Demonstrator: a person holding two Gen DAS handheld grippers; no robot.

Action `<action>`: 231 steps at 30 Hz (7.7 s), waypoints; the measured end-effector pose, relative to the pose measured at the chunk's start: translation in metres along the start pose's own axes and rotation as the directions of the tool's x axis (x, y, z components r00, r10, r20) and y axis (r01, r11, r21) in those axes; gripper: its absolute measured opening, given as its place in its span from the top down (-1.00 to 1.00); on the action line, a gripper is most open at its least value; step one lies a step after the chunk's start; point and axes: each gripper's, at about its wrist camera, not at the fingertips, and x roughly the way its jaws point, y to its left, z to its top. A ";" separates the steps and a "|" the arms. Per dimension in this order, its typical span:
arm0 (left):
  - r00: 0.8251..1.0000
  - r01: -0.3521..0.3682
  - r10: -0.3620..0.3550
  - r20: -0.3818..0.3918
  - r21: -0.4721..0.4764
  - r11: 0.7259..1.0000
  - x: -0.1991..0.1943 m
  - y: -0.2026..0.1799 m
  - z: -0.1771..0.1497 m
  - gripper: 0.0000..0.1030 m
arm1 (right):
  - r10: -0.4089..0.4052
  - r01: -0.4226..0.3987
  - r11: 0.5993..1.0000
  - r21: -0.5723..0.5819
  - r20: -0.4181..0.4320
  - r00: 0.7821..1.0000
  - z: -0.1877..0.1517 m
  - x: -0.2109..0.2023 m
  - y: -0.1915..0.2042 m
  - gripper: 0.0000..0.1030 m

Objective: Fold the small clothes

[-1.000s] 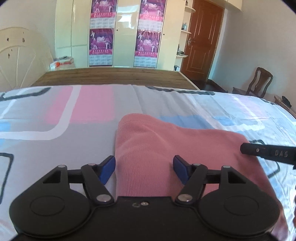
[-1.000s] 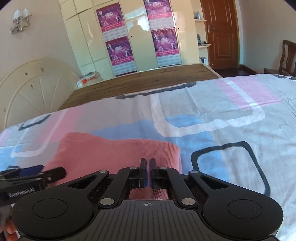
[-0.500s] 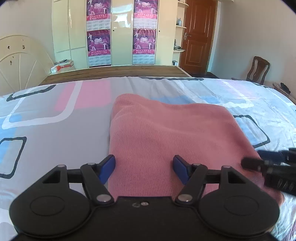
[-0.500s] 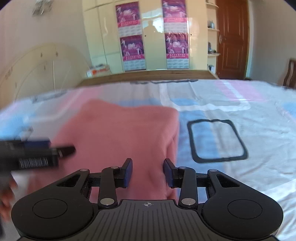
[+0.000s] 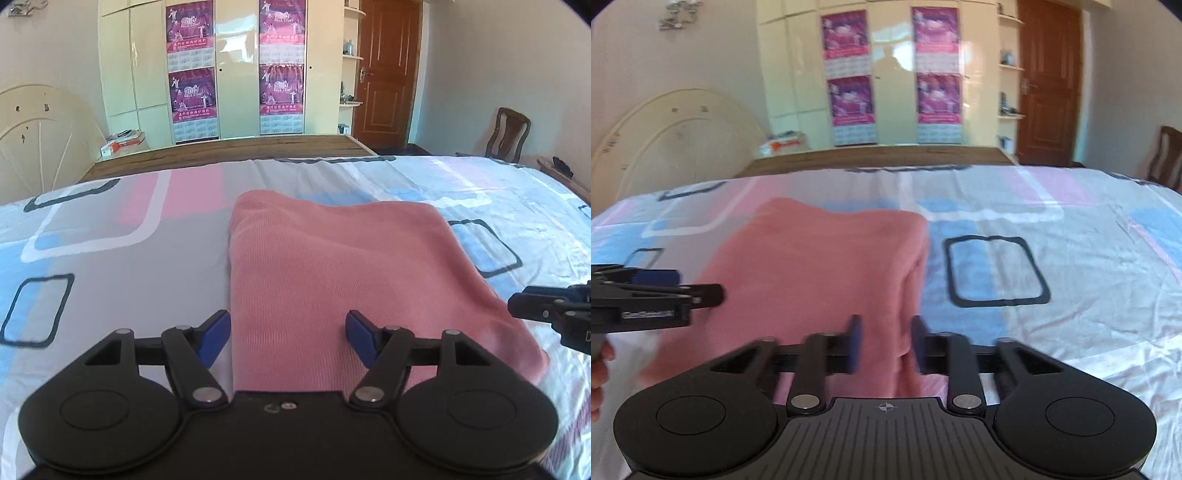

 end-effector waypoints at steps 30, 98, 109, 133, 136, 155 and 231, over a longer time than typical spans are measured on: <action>0.995 0.017 -0.019 -0.097 -0.028 0.999 0.000 -0.005 -0.038 -0.43 | 0.019 -0.029 0.998 -0.058 -0.170 0.985 -0.042 0.009 -0.010 0.77; 0.964 0.208 -0.235 -0.124 -0.201 0.957 0.065 0.025 0.033 0.41 | 0.301 -0.223 0.890 0.397 -0.145 0.943 0.033 0.106 -0.056 0.59; 0.979 0.190 -0.200 -0.025 -0.216 0.958 0.004 0.067 0.054 0.46 | 0.424 -0.391 0.842 0.373 -0.007 0.906 0.068 0.065 -0.013 0.61; 0.999 0.022 -0.028 -0.028 -0.182 0.983 -0.045 0.394 0.010 0.44 | 0.529 -0.481 0.822 0.305 -0.094 0.844 0.070 0.170 0.348 0.61; 0.998 -0.010 -0.001 -0.065 -0.184 0.983 -0.027 0.411 -0.011 0.31 | 0.487 -0.433 0.852 0.296 -0.141 0.862 0.061 0.191 0.357 0.60; 0.999 -0.022 0.028 0.039 -0.144 0.989 -0.005 0.425 0.025 0.13 | 0.331 -0.323 0.938 0.129 -0.043 0.943 0.102 0.191 0.377 0.60; 0.978 -0.209 0.195 -0.079 -0.258 0.943 -0.267 0.291 -0.068 -0.98 | 0.260 -0.264 0.964 -0.012 -0.144 0.955 -0.012 -0.078 0.341 -0.99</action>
